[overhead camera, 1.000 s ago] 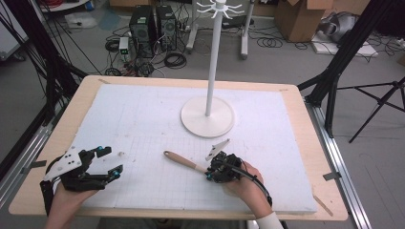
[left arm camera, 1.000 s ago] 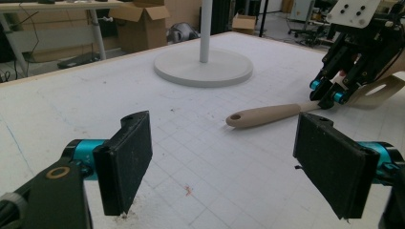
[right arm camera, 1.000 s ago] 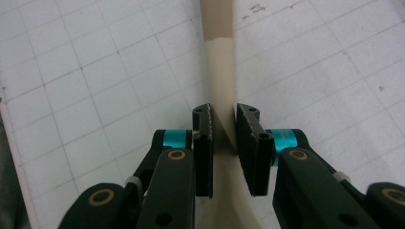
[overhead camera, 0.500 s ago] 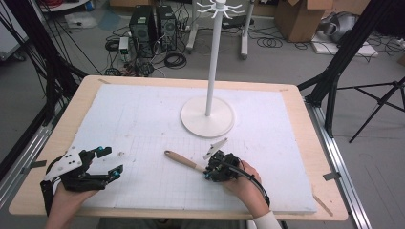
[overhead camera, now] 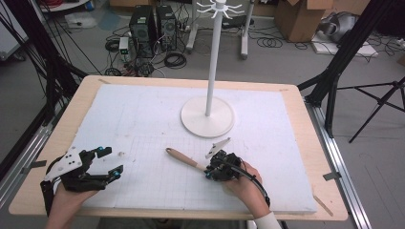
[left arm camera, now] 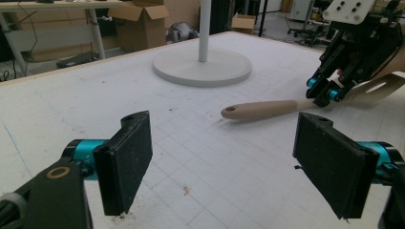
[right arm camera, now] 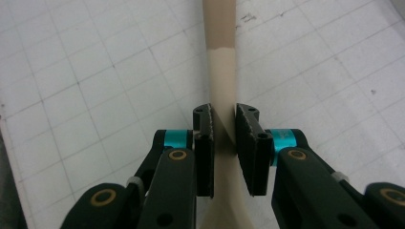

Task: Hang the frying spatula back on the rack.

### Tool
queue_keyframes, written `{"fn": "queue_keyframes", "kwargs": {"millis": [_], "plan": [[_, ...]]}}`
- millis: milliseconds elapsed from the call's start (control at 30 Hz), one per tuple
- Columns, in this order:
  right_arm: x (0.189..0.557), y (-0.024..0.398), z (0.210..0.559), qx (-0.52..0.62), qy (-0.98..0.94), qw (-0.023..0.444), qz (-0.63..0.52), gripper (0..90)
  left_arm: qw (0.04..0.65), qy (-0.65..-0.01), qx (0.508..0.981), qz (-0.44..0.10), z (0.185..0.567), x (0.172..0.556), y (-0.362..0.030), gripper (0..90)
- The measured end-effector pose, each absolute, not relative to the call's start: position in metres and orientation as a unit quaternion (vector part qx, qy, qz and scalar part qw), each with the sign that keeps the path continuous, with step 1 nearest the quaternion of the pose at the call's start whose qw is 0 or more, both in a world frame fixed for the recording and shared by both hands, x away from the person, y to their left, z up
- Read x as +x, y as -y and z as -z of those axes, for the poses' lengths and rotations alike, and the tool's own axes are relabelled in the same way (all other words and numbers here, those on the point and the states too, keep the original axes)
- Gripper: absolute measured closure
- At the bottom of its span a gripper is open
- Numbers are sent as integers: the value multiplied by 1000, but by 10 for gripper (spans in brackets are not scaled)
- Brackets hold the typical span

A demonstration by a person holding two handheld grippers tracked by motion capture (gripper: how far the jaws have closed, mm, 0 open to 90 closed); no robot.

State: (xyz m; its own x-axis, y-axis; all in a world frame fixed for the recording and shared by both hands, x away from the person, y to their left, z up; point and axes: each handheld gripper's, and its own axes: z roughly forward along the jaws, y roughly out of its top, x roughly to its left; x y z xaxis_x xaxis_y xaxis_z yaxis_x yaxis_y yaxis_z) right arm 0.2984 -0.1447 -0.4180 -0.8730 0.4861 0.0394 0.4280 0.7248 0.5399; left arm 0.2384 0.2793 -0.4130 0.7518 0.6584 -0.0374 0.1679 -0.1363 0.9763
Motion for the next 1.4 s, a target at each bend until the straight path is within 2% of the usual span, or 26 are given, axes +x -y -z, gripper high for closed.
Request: {"fn": "queue_keyframes", "kwargs": {"millis": [333, 667, 867, 1100, 1400], "plan": [[290, 155, 388, 237, -908, 71, -339, 779, 596, -283, 721, -211, 411, 237, -279, 216], [273, 170, 351, 235, -859, 133, -434, 779, 618, -280, 705, -205, 401, 232, -268, 200], [263, 177, 341, 231, -830, 163, -480, 779, 645, -267, 691, -187, 388, 230, -250, 195], [259, 178, 338, 233, -812, 175, -505, 779, 687, -267, 654, -168, 373, 233, -218, 190], [251, 178, 338, 231, -796, 197, -523, 779, 698, -271, 646, -150, 367, 242, -184, 184]]}}
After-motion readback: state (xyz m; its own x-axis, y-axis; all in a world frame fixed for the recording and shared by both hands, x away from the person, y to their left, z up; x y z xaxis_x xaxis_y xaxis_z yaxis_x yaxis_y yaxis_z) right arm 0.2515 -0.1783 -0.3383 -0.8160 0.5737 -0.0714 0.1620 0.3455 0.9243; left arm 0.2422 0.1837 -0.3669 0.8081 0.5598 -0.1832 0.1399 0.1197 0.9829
